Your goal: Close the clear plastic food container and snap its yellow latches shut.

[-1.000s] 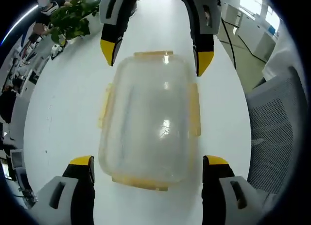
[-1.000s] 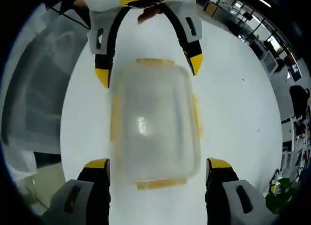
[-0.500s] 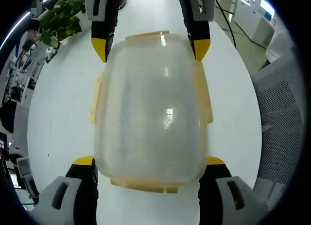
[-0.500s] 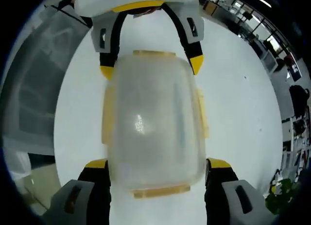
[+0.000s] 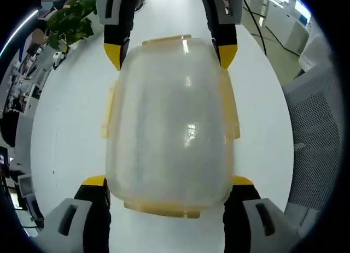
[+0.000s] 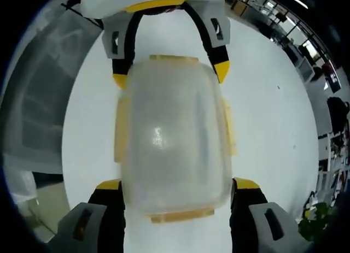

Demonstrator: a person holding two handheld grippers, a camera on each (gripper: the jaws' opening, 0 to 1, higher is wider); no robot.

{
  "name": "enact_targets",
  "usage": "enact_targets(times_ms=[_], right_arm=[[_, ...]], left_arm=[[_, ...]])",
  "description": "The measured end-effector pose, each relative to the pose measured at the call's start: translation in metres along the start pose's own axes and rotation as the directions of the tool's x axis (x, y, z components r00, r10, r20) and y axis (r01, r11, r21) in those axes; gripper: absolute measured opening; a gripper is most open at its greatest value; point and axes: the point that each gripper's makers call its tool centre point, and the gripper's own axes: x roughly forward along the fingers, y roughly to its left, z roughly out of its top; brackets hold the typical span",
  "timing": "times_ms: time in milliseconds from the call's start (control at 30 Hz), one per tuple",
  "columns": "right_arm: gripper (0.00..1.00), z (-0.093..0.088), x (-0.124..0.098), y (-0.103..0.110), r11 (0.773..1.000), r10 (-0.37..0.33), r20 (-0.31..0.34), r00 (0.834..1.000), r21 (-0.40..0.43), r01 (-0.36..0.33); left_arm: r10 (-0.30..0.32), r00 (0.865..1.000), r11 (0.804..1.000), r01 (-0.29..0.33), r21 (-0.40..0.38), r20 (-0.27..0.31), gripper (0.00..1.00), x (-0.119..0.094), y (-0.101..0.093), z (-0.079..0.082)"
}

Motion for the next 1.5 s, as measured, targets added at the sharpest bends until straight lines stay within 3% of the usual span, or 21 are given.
enact_targets(times_ms=[300,1133,1500], right_arm=[[0.79,0.017,0.003,0.009,1.0,0.002,-0.019,1.0,-0.006,-0.002],[0.79,0.105,0.023,0.038,0.999,0.01,-0.035,0.999,-0.039,-0.011],[0.79,0.133,0.03,0.046,0.999,0.011,-0.044,0.999,-0.047,-0.013]], left_arm=[[0.003,1.0,1.0,-0.003,-0.008,0.007,0.86,-0.006,-0.008,-0.015],[0.021,1.0,0.998,-0.02,-0.053,0.02,0.86,-0.035,-0.035,-0.104],[0.025,0.999,0.998,-0.024,-0.065,0.025,0.86,-0.044,-0.042,-0.131]])
